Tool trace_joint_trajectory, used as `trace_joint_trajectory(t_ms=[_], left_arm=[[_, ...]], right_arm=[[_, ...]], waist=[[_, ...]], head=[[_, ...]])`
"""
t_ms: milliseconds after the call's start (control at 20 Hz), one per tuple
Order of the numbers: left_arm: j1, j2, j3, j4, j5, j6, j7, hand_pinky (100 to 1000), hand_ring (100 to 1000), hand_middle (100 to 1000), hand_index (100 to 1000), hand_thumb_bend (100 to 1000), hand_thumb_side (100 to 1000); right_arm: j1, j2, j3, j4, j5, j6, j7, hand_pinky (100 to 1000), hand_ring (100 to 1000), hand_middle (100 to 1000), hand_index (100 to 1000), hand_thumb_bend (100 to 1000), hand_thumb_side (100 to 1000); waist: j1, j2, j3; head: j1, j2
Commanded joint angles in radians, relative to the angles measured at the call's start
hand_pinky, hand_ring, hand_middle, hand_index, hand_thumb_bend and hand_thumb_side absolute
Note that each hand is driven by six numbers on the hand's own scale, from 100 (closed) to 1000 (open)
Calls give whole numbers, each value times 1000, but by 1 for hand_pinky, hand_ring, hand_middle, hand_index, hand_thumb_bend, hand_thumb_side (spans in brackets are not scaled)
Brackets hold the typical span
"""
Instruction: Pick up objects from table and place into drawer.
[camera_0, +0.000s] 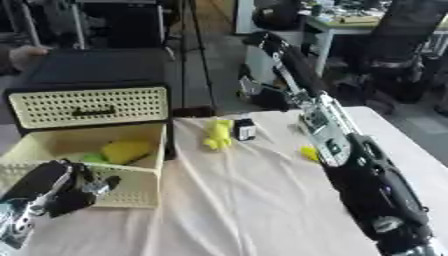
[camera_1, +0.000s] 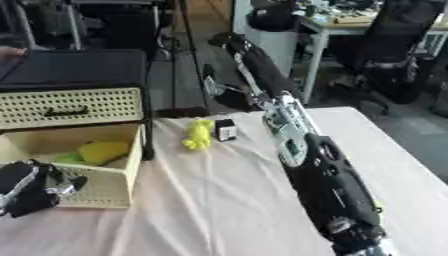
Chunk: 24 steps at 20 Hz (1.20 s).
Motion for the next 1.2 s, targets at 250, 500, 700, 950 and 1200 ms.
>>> trace_joint_trajectory(t_ms=[250, 500, 700, 950, 1200], left_arm=[[-56, -31, 10, 18, 5, 8, 22, 644, 725, 793, 838, 578, 1000], [-73, -58, -16, 25, 49, -21, -47, 630, 713, 789, 837, 574, 1000], [-76, -66, -42, 19, 100, -34, -109, 623, 707, 786, 836, 564, 1000], [-48, -27, -70, -80, 148, -45, -218, 630, 702, 779, 843, 570, 1000], [52, 74, -77, -311, 177, -49, -400, 667, 748, 812, 855, 586, 1000]], right_arm=[[-20, -5, -5, -23, -1, -1, -5, 851, 850, 837, 866, 100, 485], [-25, -3, -3, -23, 1, -3, -6, 852, 849, 837, 865, 100, 485], [-25, -3, -4, -22, 2, -4, -6, 852, 847, 836, 866, 100, 482], [-29, 3, -7, -17, 10, -5, -5, 853, 847, 837, 867, 100, 479], [-31, 3, -12, -9, 25, -6, -7, 854, 847, 837, 866, 100, 478]], waist=[[3, -7, -11], [-3, -6, -21], [-5, -5, -25], [-2, -6, -23], [9, -9, -16]], head=[[5, -14], [9, -14], [10, -14], [5, -13], [-10, -11]])
